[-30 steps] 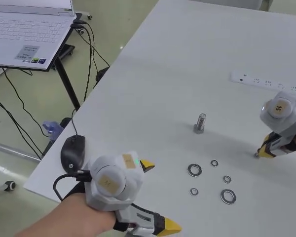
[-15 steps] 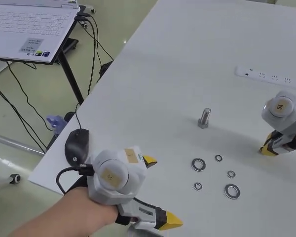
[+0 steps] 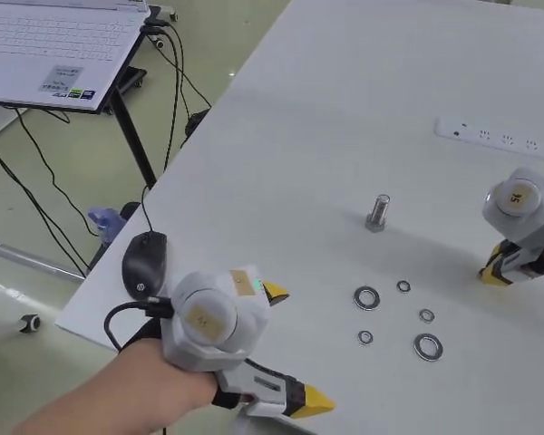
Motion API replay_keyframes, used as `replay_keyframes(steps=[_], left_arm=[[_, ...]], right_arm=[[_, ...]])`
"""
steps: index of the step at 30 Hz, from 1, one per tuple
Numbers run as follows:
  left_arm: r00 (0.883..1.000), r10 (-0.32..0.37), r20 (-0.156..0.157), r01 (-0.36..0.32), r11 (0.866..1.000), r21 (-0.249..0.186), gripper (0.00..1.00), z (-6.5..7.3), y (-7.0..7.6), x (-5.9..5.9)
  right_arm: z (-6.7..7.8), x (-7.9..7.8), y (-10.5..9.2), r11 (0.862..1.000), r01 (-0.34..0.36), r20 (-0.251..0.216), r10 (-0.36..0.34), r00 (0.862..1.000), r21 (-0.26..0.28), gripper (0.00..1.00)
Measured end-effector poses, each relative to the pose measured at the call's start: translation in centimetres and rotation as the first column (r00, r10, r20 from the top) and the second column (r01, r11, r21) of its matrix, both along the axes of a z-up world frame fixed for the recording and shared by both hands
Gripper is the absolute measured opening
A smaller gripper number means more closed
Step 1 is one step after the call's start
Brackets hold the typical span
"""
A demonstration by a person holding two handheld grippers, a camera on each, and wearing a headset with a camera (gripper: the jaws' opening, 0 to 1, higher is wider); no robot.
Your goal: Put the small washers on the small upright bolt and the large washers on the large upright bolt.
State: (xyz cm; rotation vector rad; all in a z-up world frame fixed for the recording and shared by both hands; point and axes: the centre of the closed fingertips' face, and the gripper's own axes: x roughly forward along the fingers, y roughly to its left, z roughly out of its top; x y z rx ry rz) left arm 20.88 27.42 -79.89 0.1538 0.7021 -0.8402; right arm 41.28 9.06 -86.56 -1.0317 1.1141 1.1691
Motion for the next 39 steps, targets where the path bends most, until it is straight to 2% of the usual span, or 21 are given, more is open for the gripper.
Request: replay_keyframes(steps=[9,16,25,27,30,39], left_arm=[[1.000,-0.007,-0.005,0.007,1.000,0.010,0.81,0.1,0.1,-0.4],[1.000,-0.002,-0.003,0.002,1.000,0.012,0.81,0.2,0.3,-0.3],[1.000,-0.011,0.007,0.011,1.000,0.014,0.81,0.7,0.2,-0.2],[1.000,-0.008,0.012,0.008,1.000,0.003,0.82,1.1,0.1,-0.1],[1.000,-0.007,0.018,0.008,1.000,-0.016,0.83,1.7,-0.3,0.2],[0.999,-0.008,0.037,0.008,1.000,-0.011,0.88,2.3,-0.5,0.5]], right_arm=[[-0.3,0.1,-0.1,1.000,0.002,0.001,-0.002,1.000,0.000,0.15],[0.0,0.2,0.0,1.000,0.009,-0.010,-0.009,1.000,0.012,0.23],[1.6,0.1,0.7,0.999,-0.004,-0.006,0.004,1.000,0.036,0.28],[2.1,-0.1,0.9,0.999,-0.012,-0.003,0.012,1.000,0.043,0.29],[2.8,-0.4,1.4,0.998,-0.023,0.001,0.023,1.000,0.056,0.30],[4.7,-1.7,2.6,0.995,-0.052,0.010,0.051,0.999,0.089,0.33]])
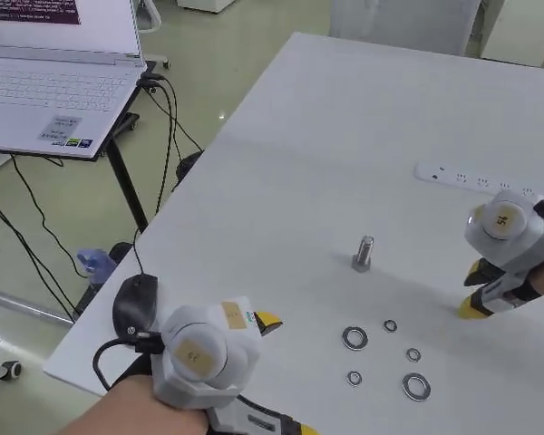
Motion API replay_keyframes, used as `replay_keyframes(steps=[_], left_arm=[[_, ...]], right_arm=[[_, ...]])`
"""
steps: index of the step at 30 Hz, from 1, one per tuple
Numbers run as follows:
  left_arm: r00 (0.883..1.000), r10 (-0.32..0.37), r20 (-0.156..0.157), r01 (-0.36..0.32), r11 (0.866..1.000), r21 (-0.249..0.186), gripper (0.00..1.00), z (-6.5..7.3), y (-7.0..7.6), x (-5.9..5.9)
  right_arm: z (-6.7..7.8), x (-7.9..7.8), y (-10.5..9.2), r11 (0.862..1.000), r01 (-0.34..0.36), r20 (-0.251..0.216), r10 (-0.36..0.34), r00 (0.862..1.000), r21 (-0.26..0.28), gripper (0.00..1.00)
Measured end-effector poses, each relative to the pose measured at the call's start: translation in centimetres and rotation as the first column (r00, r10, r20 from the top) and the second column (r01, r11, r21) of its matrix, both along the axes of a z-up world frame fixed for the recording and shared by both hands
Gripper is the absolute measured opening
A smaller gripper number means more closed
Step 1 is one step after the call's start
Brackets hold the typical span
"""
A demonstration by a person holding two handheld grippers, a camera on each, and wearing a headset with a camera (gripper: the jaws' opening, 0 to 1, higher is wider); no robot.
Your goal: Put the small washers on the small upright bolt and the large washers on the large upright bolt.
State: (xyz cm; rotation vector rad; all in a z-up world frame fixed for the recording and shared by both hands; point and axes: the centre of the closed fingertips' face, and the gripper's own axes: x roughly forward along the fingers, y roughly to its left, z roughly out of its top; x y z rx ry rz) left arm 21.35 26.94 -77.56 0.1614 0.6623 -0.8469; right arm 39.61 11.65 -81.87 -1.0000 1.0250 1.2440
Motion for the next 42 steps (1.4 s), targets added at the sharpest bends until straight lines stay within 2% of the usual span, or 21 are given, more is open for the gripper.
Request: replay_keyframes(steps=[11,21,26,33,42], left_arm=[[1.000,0.011,0.008,-0.011,1.000,0.000,0.90,0.6,0.2,0.4],[1.000,0.027,0.003,-0.027,1.000,-0.002,0.91,0.7,0.4,0.7],[1.000,0.023,0.008,-0.023,1.000,-0.002,0.91,0.8,0.2,0.7],[1.000,0.014,0.013,-0.014,1.000,0.008,0.92,0.7,0.1,0.6],[1.000,0.018,0.016,-0.018,1.000,0.003,0.92,0.8,0.3,0.8]], right_arm=[[1.1,-2.5,2.2,0.998,-0.037,0.005,0.037,0.999,0.046,0.33],[1.5,-3.8,3.1,0.996,-0.040,-0.014,0.041,0.999,0.074,0.33],[0.8,-4.6,3.2,0.996,-0.046,-0.019,0.048,0.999,0.074,0.33],[-1.1,-6.0,3.2,0.997,-0.036,-0.037,0.038,0.999,0.068,0.32],[-3.3,-6.5,3.3,0.997,0.026,-0.051,-0.023,0.998,0.067,0.31]])
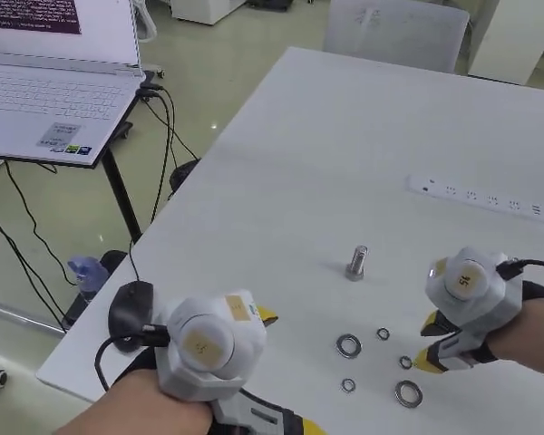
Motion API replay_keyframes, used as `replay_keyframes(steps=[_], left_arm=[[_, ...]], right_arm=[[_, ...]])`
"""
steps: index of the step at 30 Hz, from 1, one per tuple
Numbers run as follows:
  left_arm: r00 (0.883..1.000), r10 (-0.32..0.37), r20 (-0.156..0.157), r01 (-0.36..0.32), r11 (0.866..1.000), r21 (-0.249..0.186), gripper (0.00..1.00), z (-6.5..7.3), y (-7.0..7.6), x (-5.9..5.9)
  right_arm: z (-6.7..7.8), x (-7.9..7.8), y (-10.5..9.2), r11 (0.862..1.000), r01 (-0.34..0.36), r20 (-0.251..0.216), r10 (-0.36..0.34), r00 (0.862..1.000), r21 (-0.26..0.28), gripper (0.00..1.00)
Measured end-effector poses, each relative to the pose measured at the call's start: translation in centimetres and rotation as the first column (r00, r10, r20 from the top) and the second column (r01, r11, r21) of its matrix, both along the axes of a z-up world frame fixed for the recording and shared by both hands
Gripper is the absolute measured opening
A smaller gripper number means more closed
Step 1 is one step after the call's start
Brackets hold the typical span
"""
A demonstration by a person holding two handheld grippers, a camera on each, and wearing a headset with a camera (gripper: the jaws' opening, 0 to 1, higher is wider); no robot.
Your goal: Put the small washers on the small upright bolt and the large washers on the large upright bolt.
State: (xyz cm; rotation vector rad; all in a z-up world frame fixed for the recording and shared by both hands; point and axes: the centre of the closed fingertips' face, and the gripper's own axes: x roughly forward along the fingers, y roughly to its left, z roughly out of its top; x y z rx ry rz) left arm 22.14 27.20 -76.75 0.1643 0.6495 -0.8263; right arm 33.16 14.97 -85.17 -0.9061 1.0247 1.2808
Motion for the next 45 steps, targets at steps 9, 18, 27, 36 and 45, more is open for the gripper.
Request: replay_keyframes(steps=[9,18,27,36,45], left_arm=[[1.000,-0.007,-0.002,0.007,1.000,-0.005,0.91,-0.1,-0.3,-0.2],[1.000,-0.009,-0.004,0.009,1.000,-0.009,0.89,-0.1,-0.3,-0.2],[1.000,-0.005,-0.011,0.005,1.000,-0.014,0.88,-0.3,-0.2,-0.4],[1.000,-0.004,-0.007,0.004,1.000,-0.010,0.86,-0.2,0.1,-0.3],[1.000,-0.005,-0.017,0.004,1.000,-0.014,0.85,-0.4,0.1,-0.6]], right_arm=[[-1.5,0.2,0.2,0.999,0.036,0.006,-0.036,0.999,-0.011,0.31],[-3.0,0.0,-0.1,0.998,0.029,0.015,-0.028,0.999,-0.053,0.30],[-2.8,0.2,0.0,0.998,0.020,0.028,-0.018,0.999,-0.064,0.27],[-2.7,0.0,0.1,0.998,0.011,0.030,-0.009,1.000,-0.055,0.24],[-2.7,-0.2,0.3,0.998,-0.020,0.031,0.022,0.999,-0.064,0.21]])
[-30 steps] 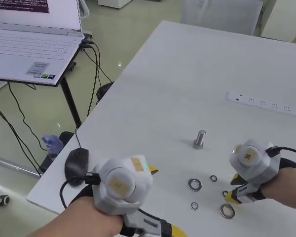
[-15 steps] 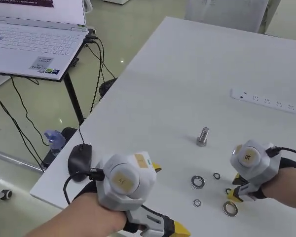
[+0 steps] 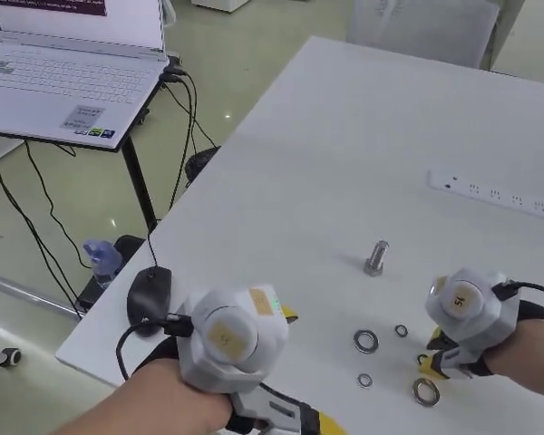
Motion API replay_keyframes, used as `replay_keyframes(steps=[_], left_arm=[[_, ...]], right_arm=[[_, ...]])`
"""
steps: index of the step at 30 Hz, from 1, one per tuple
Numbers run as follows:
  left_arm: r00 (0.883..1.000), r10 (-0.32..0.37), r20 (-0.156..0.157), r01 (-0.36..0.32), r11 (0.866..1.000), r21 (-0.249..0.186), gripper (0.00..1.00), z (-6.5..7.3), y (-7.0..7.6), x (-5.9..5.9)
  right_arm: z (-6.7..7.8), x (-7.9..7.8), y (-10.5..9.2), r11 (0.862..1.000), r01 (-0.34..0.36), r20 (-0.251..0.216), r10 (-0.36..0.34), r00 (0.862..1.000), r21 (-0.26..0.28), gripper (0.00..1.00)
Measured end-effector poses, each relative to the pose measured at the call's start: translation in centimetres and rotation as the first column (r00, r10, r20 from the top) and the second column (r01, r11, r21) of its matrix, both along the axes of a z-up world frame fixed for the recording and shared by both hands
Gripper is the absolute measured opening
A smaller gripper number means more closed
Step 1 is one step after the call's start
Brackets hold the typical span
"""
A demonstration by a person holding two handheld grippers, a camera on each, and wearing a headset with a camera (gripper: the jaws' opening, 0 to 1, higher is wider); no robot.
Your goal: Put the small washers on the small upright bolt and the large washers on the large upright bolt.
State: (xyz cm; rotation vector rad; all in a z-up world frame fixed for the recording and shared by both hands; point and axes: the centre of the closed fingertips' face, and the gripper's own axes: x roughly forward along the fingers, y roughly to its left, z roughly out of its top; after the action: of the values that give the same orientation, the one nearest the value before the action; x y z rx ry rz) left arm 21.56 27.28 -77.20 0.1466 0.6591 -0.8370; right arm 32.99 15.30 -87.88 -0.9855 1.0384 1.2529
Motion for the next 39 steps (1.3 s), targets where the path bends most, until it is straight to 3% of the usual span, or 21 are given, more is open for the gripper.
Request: replay_keyframes(steps=[14,21,39], left_arm=[[1.000,-0.009,0.005,0.009,1.000,0.008,0.82,0.2,0.0,0.0],[1.000,-0.008,0.003,0.008,1.000,0.005,0.81,0.2,-0.2,0.0],[1.000,0.009,0.000,-0.009,1.000,0.010,0.81,0.0,0.2,0.1]], right_arm=[[0.0,-0.1,0.0,0.999,0.014,0.012,-0.013,1.000,-0.050,0.13],[0.0,0.1,0.0,0.997,0.080,-0.021,-0.080,0.997,-0.021,0.12],[1.5,0.3,-2.4,0.993,0.117,-0.037,-0.118,0.992,-0.030,0.12]])
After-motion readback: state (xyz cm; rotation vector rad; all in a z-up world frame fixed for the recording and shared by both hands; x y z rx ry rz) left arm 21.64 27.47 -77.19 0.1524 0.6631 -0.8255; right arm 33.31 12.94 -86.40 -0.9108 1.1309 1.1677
